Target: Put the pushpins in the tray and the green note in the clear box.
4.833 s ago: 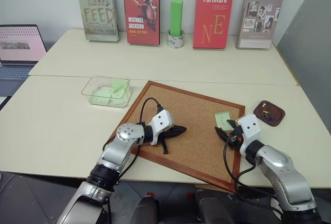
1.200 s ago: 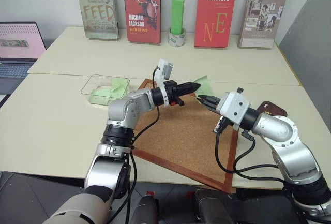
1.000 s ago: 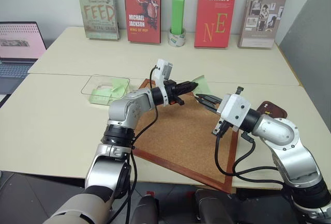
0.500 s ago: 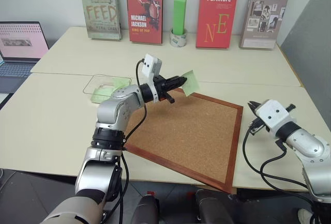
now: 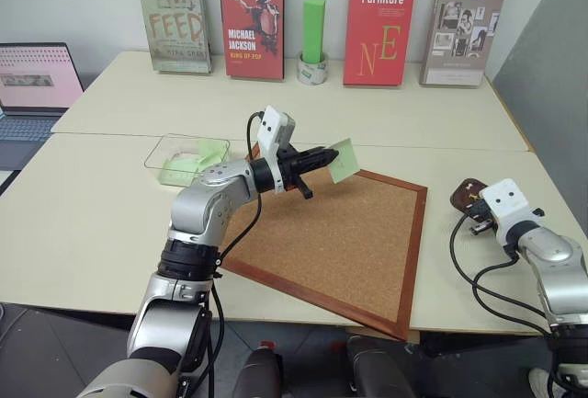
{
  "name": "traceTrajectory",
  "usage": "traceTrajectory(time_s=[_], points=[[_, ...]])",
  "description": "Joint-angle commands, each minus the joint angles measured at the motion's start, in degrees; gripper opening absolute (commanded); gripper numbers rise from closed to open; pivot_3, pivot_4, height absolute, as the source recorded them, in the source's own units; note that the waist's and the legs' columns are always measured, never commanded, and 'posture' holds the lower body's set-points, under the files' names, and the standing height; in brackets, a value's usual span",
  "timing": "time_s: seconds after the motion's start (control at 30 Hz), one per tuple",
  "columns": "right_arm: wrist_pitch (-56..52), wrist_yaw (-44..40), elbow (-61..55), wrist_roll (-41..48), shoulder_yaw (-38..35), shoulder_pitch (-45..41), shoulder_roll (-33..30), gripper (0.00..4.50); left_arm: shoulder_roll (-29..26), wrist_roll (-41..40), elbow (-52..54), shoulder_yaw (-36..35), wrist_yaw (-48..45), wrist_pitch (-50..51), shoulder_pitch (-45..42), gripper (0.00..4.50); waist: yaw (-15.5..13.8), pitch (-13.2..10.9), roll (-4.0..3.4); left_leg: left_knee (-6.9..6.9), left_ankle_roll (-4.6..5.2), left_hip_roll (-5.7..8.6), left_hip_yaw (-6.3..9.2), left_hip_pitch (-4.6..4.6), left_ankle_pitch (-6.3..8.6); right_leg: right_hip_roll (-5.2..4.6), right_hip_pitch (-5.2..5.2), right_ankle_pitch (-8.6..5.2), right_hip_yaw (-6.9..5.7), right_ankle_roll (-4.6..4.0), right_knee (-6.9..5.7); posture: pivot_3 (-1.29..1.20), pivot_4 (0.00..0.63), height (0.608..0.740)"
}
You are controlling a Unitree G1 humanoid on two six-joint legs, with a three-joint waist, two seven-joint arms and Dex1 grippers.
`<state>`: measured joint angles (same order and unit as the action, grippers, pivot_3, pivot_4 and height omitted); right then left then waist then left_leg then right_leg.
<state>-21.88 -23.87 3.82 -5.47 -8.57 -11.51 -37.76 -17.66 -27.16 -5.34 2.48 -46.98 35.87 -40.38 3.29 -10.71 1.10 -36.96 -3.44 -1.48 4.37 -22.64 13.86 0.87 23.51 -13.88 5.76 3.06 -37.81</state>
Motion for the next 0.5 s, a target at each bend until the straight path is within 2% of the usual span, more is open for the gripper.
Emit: traceTrajectory(time_s=[0.03, 0.3, 0.5], points=[[-0.5, 0.6, 0.7, 1.1, -1.7, -1.9, -0.3, 1.98, -0.3, -0.2, 2.9, 0.2, -0.2, -0.3, 0.0, 0.0, 0.0, 0.0, 0.0, 0.0, 0.0, 0.0, 0.0, -0.01, 0.0, 0.0, 0.0, 0.0, 0.0, 0.0, 0.01, 0.0, 0.15, 0.74], [-2.4, 0.6, -3.7, 2.6, -3.8, -2.1, -1.0, 3.62, -0.3, 0.1, 2.5, 0.0, 0.1, -0.9, -0.3, 0.0, 0.0, 0.0, 0.0, 0.0, 0.0, 0.0, 0.0, 0.0, 0.0, 0.0, 0.0, 0.0, -0.01, 0.0, 0.0, 0.0, 0.15, 0.74], [-5.5, -5.0, -15.1, 11.6, -8.3, -1.1, -0.7, 3.62, -0.7, 0.5, 2.2, -1.9, 2.0, -1.5, -1.4, 0.0, 0.0, 0.0, -0.01, 0.0, 0.0, 0.0, 0.01, 0.0, 0.0, 0.0, 0.01, 0.0, 0.0, 0.0, -0.01, 0.0, 0.15, 0.74]])
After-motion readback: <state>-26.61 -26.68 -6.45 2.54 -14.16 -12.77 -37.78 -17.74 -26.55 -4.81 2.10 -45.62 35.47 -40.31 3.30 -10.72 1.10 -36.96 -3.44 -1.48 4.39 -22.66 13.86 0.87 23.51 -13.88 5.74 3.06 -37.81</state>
